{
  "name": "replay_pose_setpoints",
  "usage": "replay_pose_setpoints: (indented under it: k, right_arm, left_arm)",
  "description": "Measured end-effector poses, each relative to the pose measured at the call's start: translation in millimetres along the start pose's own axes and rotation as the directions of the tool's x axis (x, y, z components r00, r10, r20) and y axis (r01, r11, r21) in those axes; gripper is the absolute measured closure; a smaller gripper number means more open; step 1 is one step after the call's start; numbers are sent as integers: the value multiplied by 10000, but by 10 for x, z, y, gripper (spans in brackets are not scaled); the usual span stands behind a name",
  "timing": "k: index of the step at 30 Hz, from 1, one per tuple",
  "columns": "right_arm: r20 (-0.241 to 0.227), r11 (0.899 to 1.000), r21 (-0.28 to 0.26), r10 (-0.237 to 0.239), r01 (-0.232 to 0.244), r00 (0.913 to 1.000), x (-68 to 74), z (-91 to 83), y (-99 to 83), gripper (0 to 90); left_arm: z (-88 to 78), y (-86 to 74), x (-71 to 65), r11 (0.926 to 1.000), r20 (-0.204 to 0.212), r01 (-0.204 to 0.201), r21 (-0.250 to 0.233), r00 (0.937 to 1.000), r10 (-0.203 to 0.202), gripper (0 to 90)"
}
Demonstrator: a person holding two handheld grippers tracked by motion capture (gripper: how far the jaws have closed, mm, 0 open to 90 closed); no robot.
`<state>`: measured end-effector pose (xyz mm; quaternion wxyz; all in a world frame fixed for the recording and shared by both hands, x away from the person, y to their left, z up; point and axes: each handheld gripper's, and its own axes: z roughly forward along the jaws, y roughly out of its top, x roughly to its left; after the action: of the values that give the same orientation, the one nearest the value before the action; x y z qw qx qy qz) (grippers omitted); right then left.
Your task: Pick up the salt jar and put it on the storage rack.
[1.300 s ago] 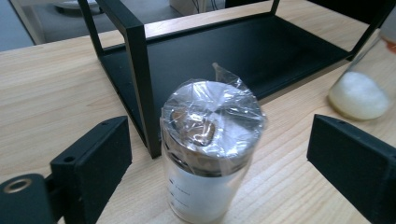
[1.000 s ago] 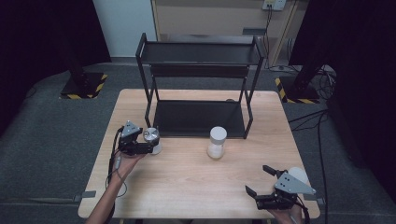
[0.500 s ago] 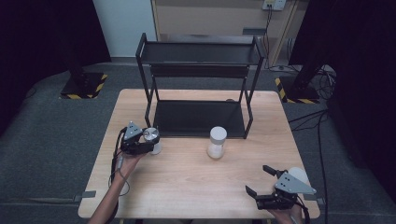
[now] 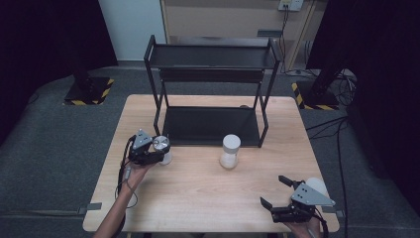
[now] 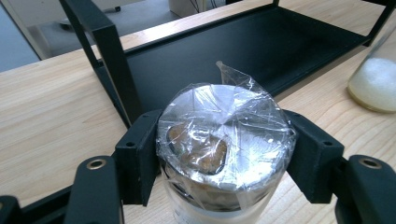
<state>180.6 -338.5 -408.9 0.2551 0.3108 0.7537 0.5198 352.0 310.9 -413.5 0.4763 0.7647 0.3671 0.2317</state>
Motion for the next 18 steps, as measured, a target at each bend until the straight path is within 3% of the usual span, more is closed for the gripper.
replay_pose_setpoints:
  k: [18]
  right_arm:
    - [-18, 10000, 1, -35, 35, 10000, -1, 6, 0, 41]
  left_arm:
    - [-30, 282, -74, 9986, 761, -482, -234, 9959, 498, 334]
